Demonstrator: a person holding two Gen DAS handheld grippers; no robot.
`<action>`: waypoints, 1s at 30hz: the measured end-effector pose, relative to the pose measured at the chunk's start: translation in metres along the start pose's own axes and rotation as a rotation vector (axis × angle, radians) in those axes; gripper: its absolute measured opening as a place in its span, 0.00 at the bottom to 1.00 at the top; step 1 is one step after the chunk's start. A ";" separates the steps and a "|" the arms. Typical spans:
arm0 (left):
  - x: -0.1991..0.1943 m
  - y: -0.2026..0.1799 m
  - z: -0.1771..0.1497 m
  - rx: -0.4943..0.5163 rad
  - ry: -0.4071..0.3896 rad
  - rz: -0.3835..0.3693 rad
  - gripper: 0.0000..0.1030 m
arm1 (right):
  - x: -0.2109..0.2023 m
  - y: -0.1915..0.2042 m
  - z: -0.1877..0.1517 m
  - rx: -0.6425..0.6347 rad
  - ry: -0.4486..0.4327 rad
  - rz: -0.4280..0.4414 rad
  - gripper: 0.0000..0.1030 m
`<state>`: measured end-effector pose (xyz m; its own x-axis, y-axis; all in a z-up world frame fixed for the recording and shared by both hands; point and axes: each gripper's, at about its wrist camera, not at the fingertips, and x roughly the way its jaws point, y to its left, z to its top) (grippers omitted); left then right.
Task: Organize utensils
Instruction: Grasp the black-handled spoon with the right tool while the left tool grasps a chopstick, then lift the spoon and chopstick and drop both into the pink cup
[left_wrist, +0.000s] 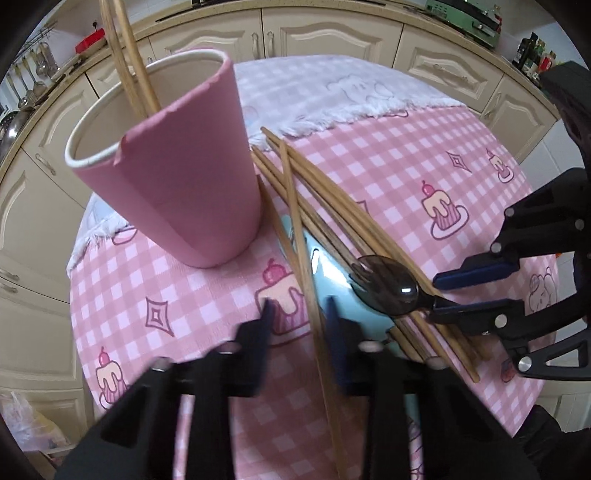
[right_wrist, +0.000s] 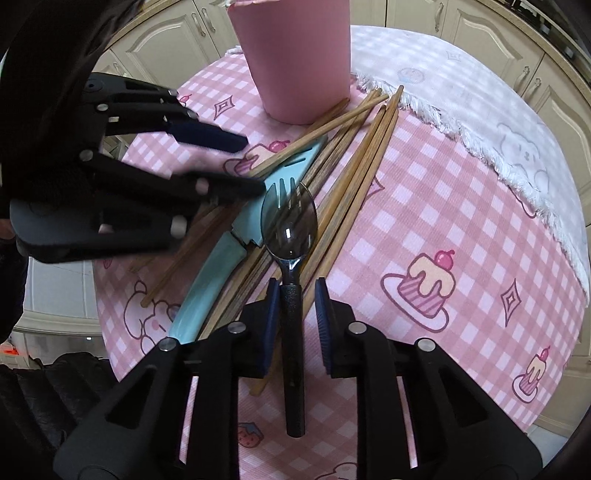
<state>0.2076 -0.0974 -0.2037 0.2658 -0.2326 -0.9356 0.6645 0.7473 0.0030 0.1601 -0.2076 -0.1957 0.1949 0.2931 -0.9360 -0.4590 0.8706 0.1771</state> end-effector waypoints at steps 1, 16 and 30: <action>0.000 -0.001 0.000 0.007 0.002 -0.003 0.11 | -0.001 -0.001 0.002 0.001 -0.002 0.002 0.17; 0.009 0.003 -0.001 0.013 0.053 -0.009 0.14 | 0.003 0.015 0.019 -0.040 0.021 -0.049 0.13; -0.013 0.008 -0.011 -0.007 -0.022 -0.008 0.05 | -0.025 -0.004 -0.010 0.070 -0.117 0.013 0.11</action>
<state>0.2017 -0.0813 -0.1953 0.2758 -0.2516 -0.9277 0.6619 0.7495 -0.0065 0.1488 -0.2227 -0.1756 0.2909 0.3451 -0.8923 -0.4015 0.8906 0.2136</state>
